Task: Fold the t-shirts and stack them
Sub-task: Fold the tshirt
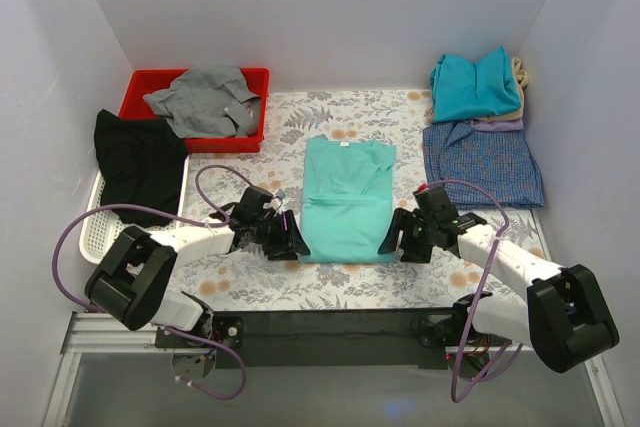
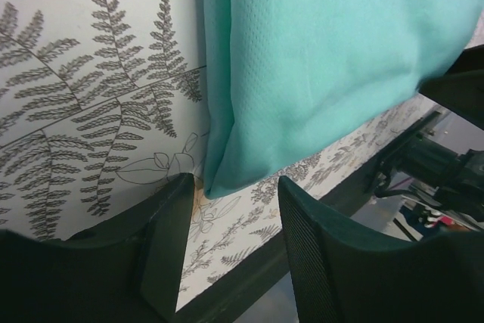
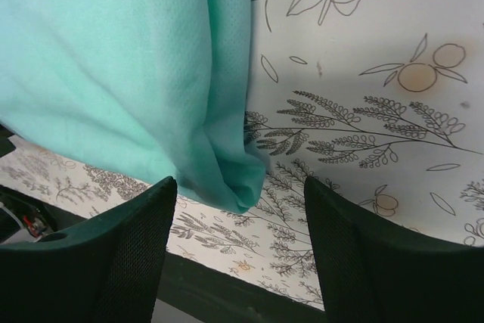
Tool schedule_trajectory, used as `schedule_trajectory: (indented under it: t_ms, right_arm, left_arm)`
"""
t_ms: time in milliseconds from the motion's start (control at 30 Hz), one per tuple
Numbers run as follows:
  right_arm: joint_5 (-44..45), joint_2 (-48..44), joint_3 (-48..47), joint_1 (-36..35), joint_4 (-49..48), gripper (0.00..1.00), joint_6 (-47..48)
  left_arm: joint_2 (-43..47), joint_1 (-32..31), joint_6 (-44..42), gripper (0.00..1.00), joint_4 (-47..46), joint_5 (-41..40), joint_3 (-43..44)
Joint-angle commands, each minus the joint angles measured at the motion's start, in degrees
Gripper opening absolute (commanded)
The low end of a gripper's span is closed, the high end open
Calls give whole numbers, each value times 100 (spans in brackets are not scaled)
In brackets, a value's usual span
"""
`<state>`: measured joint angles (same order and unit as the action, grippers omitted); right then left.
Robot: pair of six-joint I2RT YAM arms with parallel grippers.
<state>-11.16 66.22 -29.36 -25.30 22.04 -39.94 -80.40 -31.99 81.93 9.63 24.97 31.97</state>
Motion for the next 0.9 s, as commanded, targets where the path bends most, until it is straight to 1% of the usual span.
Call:
schedule_trajectory:
  t_ms: [0, 133, 200, 233, 267, 300, 333, 367, 400, 433, 467, 500, 533, 567, 667, 867]
  right_arm:
    - [-245, -13, 141, -36, -464, 73, -215]
    - [-431, 75, 229, -36, -648, 70, -242]
    - [-536, 137, 273, -36, -753, 66, -259]
    - [-563, 155, 291, -54, -780, 65, -260]
    - [-589, 164, 308, -63, -833, 63, -286]
    - [-589, 164, 361, -63, -903, 57, -303]
    - [-572, 172, 387, -63, -947, 55, -303]
    - [-554, 181, 405, -63, -982, 50, -295]
    - [-537, 233, 405, -63, -1017, 45, -295]
    - [-563, 269, 397, -54, -1026, 37, -286]
    - [-598, 286, 388, -63, -1053, 22, -277]
    - [-633, 295, 379, -72, -1070, 14, -268]
    - [-633, 287, 379, -72, -1079, 4, -268]
    - [-633, 261, 370, -72, -1071, 1, -260]
    - [-756, 103, 344, -72, -1018, 1, -207]
    - [-897, -231, 186, -89, -553, 1, -119]
  left_arm:
    - [16, -9, 191, 45, -339, 148, -295]
    - [86, -1, 262, 42, -426, 192, -445]
    - [34, -9, 244, 37, -453, 149, -454]
    - [16, -1, 253, 34, -470, 131, -472]
    - [-2, -9, 253, 25, -497, 139, -489]
    - [-19, -9, 271, 16, -610, 148, -498]
    - [-37, -9, 297, 11, -672, 148, -533]
    - [-54, -9, 306, 8, -690, 140, -516]
    - [-89, -9, 297, 0, -699, 79, -481]
    - [-159, -9, 306, 0, -725, 61, -463]
    - [-204, -9, 306, 0, -760, 78, -420]
    - [-248, -9, 297, 0, -778, 122, -376]
    - [-265, -9, 280, 0, -787, 131, -340]
    - [-283, -9, 253, 0, -787, 148, -271]
    - [-213, -9, 131, 0, -524, 139, -112]
    - [217, -9, 60, 0, 433, 218, 327]
